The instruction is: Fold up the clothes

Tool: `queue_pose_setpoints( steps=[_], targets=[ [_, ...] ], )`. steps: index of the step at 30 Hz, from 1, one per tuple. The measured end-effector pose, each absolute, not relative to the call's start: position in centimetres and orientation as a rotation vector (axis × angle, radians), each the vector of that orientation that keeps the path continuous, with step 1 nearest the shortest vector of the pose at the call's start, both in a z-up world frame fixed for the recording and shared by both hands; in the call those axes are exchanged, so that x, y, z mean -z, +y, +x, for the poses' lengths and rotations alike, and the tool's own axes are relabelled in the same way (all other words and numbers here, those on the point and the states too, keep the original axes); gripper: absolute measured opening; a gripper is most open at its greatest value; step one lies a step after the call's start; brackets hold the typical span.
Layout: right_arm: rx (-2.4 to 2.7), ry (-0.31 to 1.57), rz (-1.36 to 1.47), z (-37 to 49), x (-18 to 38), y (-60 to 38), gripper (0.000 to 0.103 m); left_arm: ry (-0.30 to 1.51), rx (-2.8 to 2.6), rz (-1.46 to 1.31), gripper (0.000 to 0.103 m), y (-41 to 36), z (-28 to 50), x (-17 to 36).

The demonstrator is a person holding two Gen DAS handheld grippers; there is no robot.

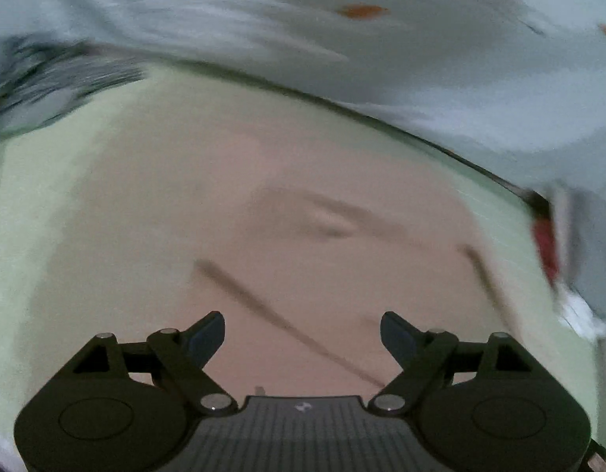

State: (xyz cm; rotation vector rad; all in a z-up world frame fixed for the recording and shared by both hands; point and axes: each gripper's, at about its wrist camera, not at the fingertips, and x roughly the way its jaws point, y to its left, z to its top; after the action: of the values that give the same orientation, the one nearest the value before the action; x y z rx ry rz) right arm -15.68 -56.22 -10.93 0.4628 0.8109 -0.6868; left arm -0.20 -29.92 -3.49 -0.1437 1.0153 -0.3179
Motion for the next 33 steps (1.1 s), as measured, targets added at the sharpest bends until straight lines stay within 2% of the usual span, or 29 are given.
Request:
queue_pose_setpoints(
  steps=[10, 13, 16, 17, 18, 20, 25, 33],
  targets=[
    [0.62, 0.797, 0.546, -8.3, 12.1, -49.0, 0.094, 1.005, 0.165, -0.18, 0.088, -18.9, 6.6, 3.4],
    [0.65, 0.816, 0.614, -7.3, 13.2, -48.7, 0.082, 1.003, 0.178, -0.157, 0.089, -17.6, 7.8, 3.7],
    [0.664, 0.834, 0.663, -6.8, 14.1, -48.7, 0.065, 1.018, 0.187, -0.159, 0.089, -16.9, 8.8, 4.0],
    [0.665, 0.84, 0.65, -6.7, 14.1, -48.6, 0.052, 1.024, 0.186, -0.159, 0.089, -17.0, 8.8, 4.0],
    [0.668, 0.847, 0.627, -6.6, 14.0, -48.5, 0.029, 1.03, 0.185, -0.159, 0.089, -17.1, 8.8, 4.0],
    [0.636, 0.858, 0.614, -6.4, 13.4, -49.1, 0.006, 1.04, 0.182, -0.15, 0.089, -17.6, 8.8, 3.6],
    [0.567, 0.762, 0.511, -6.3, 8.5, -52.2, 0.003, 0.964, 0.183, -0.133, 0.09, -19.5, 9.1, 0.6],
    [0.686, 0.554, 0.426, -6.1, 4.0, -63.4, 0.003, 0.86, 0.125, -0.131, 0.09, -23.4, 11.9, -1.0]
  ],
)
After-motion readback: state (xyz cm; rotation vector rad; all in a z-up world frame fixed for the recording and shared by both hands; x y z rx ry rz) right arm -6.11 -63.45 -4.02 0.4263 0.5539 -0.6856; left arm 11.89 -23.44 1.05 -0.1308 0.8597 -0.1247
